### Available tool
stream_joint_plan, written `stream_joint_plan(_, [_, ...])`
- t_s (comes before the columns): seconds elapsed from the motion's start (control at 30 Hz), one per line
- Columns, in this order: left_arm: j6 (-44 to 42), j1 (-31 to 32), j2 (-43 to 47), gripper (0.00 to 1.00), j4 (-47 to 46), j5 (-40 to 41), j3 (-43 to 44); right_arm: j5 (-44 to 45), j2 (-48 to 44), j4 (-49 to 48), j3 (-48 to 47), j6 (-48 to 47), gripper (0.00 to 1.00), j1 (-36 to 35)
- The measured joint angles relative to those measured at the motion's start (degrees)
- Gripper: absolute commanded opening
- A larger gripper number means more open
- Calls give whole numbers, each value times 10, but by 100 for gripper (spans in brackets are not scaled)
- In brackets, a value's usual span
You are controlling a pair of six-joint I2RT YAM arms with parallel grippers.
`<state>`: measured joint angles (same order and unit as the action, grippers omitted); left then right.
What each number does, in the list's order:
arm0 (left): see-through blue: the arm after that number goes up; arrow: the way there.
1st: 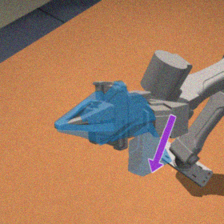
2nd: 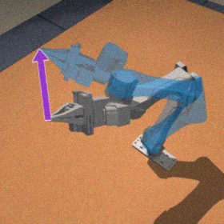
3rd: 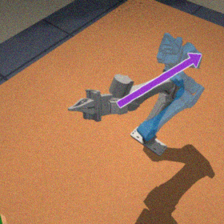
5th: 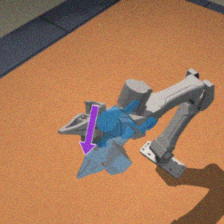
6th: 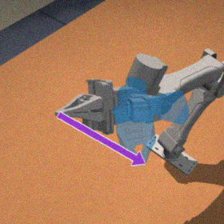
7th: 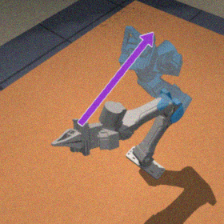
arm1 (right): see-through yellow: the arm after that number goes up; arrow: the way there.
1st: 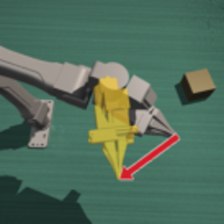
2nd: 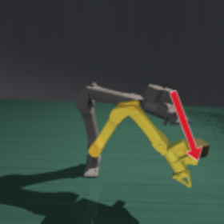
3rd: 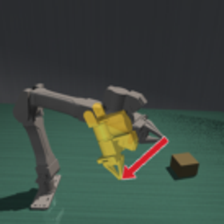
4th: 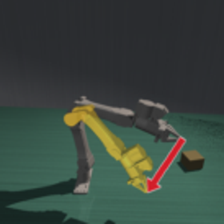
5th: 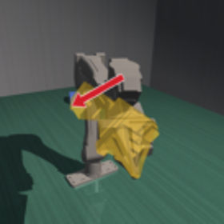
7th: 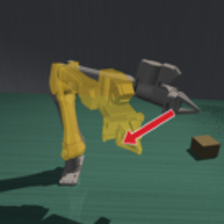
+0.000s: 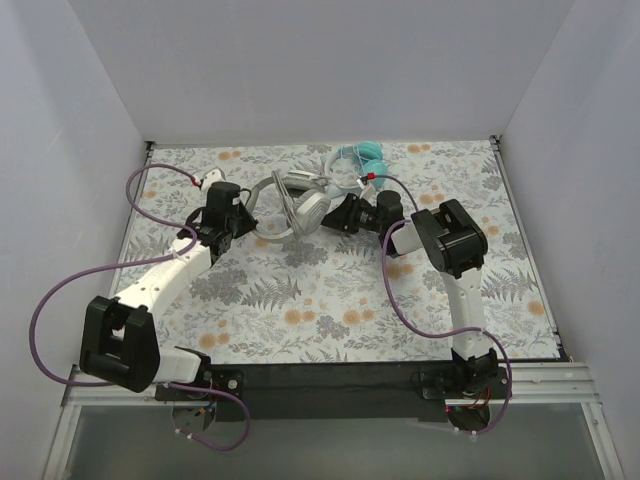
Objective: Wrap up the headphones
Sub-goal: Place the headphones on the table
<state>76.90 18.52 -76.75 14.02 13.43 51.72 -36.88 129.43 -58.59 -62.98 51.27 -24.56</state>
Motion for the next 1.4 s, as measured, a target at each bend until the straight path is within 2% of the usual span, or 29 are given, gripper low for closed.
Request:
stream_joint_plan(0.2, [-9,0,11,0,33,-19,24,0,29,-61,-18,34,57,-7])
stream_joint_plan(0.33, [-13,0,12,0,59,-31,42,9,33,-82,-57,47,69,-16])
stream_joint_plan(0.53, [-18,8,12,0,98,-46,85,24,65,-78,-152,48,70,-31])
stream_joint_plan(0.7, [-24,21,12,0,121,-58,127,31,90,-76,-188,43,72,-43])
stream_joint_plan(1.1, [-40,35,12,0,170,-64,194,45,122,-90,-257,47,70,-61])
stream_joint_plan(1.4, [-40,36,12,0,182,-58,197,71,122,-137,-189,75,52,-62])
